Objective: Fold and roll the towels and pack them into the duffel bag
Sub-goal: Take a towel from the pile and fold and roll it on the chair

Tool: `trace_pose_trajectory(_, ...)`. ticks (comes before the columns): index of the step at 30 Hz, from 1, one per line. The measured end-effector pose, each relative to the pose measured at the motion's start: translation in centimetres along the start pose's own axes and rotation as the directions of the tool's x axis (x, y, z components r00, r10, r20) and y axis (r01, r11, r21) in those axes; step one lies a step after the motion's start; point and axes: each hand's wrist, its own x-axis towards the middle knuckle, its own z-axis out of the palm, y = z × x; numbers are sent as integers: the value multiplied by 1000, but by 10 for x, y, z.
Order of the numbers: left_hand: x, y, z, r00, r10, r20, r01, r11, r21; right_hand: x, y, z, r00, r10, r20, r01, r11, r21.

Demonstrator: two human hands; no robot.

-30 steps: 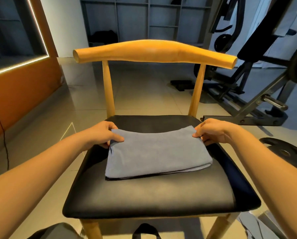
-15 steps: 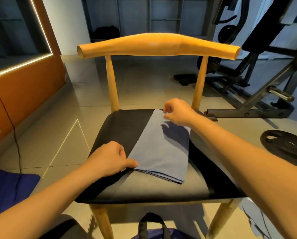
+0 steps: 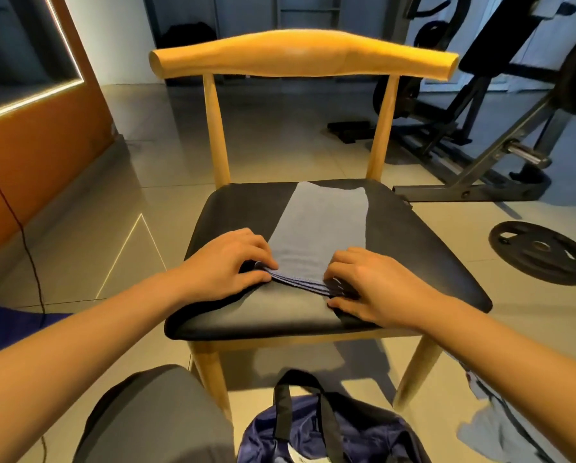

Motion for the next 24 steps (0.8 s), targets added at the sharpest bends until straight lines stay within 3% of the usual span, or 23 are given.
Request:
trace_pose_trajectory(4, 1, 3, 7, 996, 57, -68, -51, 995, 87, -6, 2, 15, 993, 23, -114, -35, 993, -108)
trace_pose_trajectory(7, 5, 5, 10, 997, -43, -59, 41, 999, -31, -8, 2, 15, 973, 189, -133, -183, 982, 56)
trace_pose_trajectory(10, 10, 7, 13, 996, -92, 3, 92, 996, -10, -7, 2, 10, 943, 333, -12, -320, 914, 248)
trace_pose_trajectory(13, 13, 10, 16, 991, -132, -8, 132, 990, -45, -7, 3, 8, 926, 371, 74, -376, 885, 275)
trace_pose_trajectory(18, 11, 10, 12, 986, -168, -4, 159, 942, -294, -3, 6, 4, 890, 433, 140, -453, 813, 366)
trace_pose_trajectory(21, 5, 3, 7, 992, -122, -41, 106, 954, -279, 0, 7, 0, 873, 451, 183, -484, 764, 427)
trace_pose_trajectory(24, 7, 3, 5, 979, -202, -5, 190, 926, -327, 0, 10, -3, 853, 476, 212, -517, 718, 466)
